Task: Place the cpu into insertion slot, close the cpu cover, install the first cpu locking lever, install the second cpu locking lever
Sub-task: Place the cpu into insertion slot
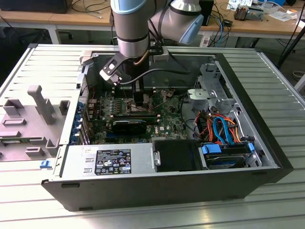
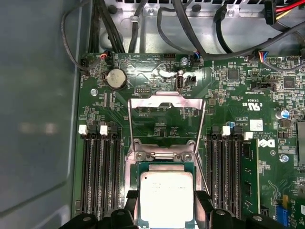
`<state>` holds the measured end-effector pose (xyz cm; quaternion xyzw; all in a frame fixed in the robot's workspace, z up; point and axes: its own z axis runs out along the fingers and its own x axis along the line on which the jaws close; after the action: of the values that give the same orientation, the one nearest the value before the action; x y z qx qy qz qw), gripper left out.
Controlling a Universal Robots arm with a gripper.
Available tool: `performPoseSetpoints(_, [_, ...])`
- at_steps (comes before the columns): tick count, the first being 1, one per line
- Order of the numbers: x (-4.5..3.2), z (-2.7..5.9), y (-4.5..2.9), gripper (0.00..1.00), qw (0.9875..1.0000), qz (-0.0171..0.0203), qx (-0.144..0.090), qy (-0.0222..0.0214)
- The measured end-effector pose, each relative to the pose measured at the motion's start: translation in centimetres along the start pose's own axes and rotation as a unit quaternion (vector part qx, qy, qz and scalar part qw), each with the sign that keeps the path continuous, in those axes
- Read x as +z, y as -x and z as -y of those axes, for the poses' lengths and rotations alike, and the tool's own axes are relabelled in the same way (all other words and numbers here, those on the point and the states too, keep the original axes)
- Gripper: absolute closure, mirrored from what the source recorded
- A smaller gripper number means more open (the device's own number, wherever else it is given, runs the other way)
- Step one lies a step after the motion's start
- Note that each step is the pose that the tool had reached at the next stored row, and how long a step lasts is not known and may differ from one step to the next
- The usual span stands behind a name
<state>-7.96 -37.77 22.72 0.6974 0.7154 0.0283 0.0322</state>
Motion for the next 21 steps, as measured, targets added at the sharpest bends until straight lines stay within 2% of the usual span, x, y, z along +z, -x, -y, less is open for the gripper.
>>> performPoseSetpoints(2, [0.14, 0.05, -0.06, 0.45, 1.0, 0.002, 0.0, -0.0001])
performPoseSetpoints(9, [0.63, 0.16, -0.13, 0.45, 1.0, 0.003, 0.0, -0.0001])
performPoseSetpoints(14, [1.26, 0.35, -0.24, 0.45, 1.0, 0.004, 0.001, -0.0001])
performPoseSetpoints(21, [2.09, 0.72, -0.38, 0.45, 0.9999, 0.0052, 0.012, -0.0003])
